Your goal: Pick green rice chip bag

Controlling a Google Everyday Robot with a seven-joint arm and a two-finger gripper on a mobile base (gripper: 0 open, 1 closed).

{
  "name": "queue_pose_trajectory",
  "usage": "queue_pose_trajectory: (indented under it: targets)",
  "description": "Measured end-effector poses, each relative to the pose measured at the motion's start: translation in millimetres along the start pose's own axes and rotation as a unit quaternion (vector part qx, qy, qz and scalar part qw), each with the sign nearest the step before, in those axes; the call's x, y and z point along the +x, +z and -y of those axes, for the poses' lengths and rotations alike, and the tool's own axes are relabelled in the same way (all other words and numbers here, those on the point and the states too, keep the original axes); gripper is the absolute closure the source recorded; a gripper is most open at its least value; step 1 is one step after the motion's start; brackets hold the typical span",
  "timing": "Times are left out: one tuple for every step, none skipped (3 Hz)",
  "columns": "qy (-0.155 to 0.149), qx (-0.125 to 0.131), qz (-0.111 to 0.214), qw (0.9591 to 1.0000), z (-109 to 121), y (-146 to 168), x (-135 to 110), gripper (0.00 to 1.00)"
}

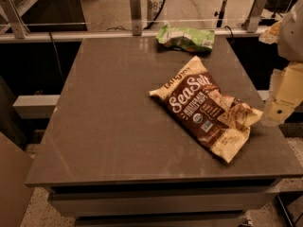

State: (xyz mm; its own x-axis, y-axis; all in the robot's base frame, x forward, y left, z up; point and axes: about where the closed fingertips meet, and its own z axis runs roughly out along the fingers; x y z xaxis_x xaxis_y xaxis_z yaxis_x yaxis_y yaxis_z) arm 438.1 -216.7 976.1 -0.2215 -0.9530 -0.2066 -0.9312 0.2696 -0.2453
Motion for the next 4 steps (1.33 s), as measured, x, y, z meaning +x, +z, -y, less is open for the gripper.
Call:
queue_pose_trajectory:
  targets:
    - [0.000,0.003,0.000,1.0000,1.0,-0.7,-0.2,0.00]
    - [-0.012,0.016,0.011,0.9997,22.4,5.7,0.9,0.00]
    - [-0.026,0.029,0.029,0.9988,63.6,25.9,4.0,0.00]
    - [-0.032,0.018,0.052,0.9980,106.5,56.7,7.3,0.00]
